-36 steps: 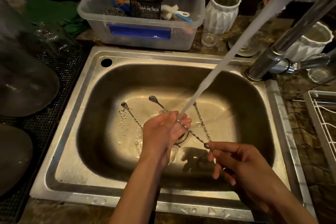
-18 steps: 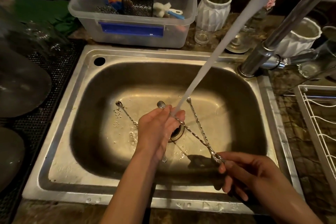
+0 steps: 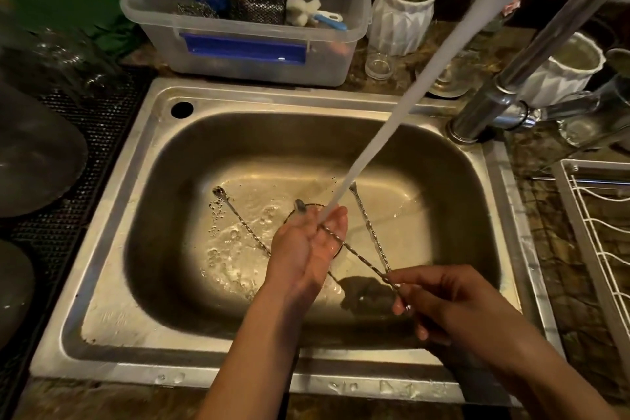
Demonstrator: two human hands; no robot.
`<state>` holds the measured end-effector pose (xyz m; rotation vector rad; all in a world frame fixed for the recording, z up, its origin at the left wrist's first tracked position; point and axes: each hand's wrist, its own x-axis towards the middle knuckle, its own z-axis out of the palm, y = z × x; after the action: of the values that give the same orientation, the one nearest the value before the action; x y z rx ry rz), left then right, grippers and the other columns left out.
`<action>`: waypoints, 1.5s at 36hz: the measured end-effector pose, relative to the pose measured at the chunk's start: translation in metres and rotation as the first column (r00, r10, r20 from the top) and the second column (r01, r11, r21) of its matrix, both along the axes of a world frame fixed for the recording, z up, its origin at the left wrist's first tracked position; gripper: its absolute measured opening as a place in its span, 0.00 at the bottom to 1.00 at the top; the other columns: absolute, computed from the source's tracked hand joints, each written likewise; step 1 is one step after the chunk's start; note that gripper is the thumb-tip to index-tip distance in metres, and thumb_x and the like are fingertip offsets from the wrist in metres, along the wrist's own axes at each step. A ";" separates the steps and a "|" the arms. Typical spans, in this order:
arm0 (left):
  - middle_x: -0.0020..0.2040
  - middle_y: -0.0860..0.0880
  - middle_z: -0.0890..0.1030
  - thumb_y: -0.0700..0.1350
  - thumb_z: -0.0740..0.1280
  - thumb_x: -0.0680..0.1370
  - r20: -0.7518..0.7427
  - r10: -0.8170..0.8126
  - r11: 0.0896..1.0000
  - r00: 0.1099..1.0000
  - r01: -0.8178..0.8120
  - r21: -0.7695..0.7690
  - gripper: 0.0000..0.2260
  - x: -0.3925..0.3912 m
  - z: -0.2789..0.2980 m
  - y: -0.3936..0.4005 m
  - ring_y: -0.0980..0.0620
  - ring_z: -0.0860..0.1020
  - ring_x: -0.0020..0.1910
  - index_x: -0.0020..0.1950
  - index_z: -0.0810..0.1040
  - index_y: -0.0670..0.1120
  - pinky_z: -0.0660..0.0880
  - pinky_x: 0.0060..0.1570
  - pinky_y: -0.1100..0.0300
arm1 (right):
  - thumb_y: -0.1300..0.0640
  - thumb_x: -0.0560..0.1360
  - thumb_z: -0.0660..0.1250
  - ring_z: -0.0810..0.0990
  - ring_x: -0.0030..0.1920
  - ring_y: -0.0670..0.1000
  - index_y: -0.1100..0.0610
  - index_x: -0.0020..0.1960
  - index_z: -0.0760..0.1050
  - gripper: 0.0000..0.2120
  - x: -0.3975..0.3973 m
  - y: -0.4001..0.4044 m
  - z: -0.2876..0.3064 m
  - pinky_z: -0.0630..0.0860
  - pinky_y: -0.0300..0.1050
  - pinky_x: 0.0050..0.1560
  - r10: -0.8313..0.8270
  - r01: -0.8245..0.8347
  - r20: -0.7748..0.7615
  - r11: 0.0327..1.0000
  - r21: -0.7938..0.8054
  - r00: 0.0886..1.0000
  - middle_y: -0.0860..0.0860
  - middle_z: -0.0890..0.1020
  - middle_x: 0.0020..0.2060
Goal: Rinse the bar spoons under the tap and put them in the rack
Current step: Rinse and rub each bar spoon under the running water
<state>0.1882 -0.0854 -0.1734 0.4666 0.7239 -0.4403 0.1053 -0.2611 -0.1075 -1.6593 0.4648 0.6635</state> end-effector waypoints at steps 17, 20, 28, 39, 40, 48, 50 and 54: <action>0.52 0.34 0.85 0.33 0.59 0.82 0.109 -0.174 0.962 0.979 0.146 0.229 0.12 0.005 0.000 0.013 0.42 0.85 0.51 0.65 0.71 0.30 0.83 0.47 0.56 | 0.57 0.77 0.70 0.81 0.32 0.44 0.47 0.43 0.82 0.07 0.018 0.038 -0.033 0.76 0.40 0.36 0.049 0.008 0.166 0.945 -0.328 0.985 0.45 0.84 0.36; 0.51 0.36 0.85 0.35 0.58 0.83 0.130 -0.200 0.949 0.971 0.159 0.272 0.10 0.006 -0.001 0.016 0.43 0.86 0.51 0.63 0.73 0.34 0.83 0.48 0.56 | 0.55 0.76 0.69 0.81 0.31 0.43 0.48 0.40 0.79 0.06 0.025 0.047 -0.039 0.76 0.36 0.33 0.066 0.016 0.210 0.930 -0.367 0.975 0.44 0.83 0.36; 0.55 0.42 0.85 0.38 0.59 0.84 0.096 -0.278 0.860 0.956 0.203 0.469 0.09 0.016 -0.003 0.020 0.46 0.85 0.52 0.61 0.76 0.42 0.81 0.54 0.53 | 0.57 0.76 0.69 0.82 0.34 0.45 0.45 0.43 0.79 0.07 0.046 0.071 -0.059 0.73 0.37 0.35 0.088 0.059 0.300 0.892 -0.447 0.950 0.42 0.81 0.34; 0.41 0.46 0.83 0.36 0.58 0.83 -0.024 -0.442 0.758 0.897 0.387 0.525 0.12 0.014 -0.007 0.015 0.53 0.81 0.38 0.46 0.79 0.45 0.78 0.43 0.62 | 0.55 0.76 0.69 0.83 0.39 0.46 0.49 0.42 0.80 0.04 0.063 0.075 -0.077 0.79 0.44 0.42 0.132 0.024 0.239 0.831 -0.556 0.962 0.45 0.85 0.38; 0.43 0.45 0.83 0.36 0.59 0.83 -0.045 -0.449 0.751 0.892 0.405 0.521 0.11 0.015 -0.008 0.016 0.51 0.80 0.41 0.46 0.79 0.44 0.78 0.47 0.60 | 0.58 0.75 0.69 0.82 0.36 0.42 0.49 0.40 0.80 0.07 0.064 0.071 -0.079 0.77 0.37 0.38 0.113 0.041 0.249 0.840 -0.541 0.962 0.44 0.84 0.35; 0.58 0.41 0.83 0.41 0.65 0.81 -0.081 -0.476 0.752 0.876 0.453 0.479 0.11 0.008 -0.018 0.051 0.44 0.82 0.58 0.62 0.78 0.39 0.76 0.62 0.50 | 0.61 0.76 0.69 0.80 0.37 0.42 0.51 0.42 0.79 0.07 0.074 0.022 -0.087 0.76 0.33 0.38 0.122 0.003 0.144 0.754 -0.657 0.982 0.44 0.82 0.37; 0.56 0.42 0.84 0.41 0.68 0.78 -0.108 -0.448 0.757 0.888 0.440 0.483 0.11 0.010 -0.023 0.058 0.46 0.84 0.55 0.59 0.80 0.39 0.79 0.59 0.52 | 0.65 0.76 0.68 0.83 0.36 0.50 0.54 0.42 0.79 0.07 0.077 0.013 -0.088 0.82 0.46 0.39 0.119 -0.011 0.116 0.743 -0.669 0.986 0.51 0.84 0.39; 0.53 0.42 0.86 0.39 0.70 0.77 -0.142 -0.385 0.773 0.912 0.403 0.490 0.08 0.014 -0.029 0.069 0.47 0.85 0.51 0.54 0.84 0.40 0.80 0.56 0.54 | 0.67 0.75 0.66 0.83 0.38 0.54 0.58 0.42 0.80 0.07 0.081 0.005 -0.094 0.83 0.52 0.43 0.140 -0.026 0.099 0.692 -0.721 0.985 0.56 0.84 0.40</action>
<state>0.2019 -0.0160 -0.2019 1.1345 0.7757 -0.6546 0.1863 -0.2564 -0.2015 -2.4779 0.5895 0.4287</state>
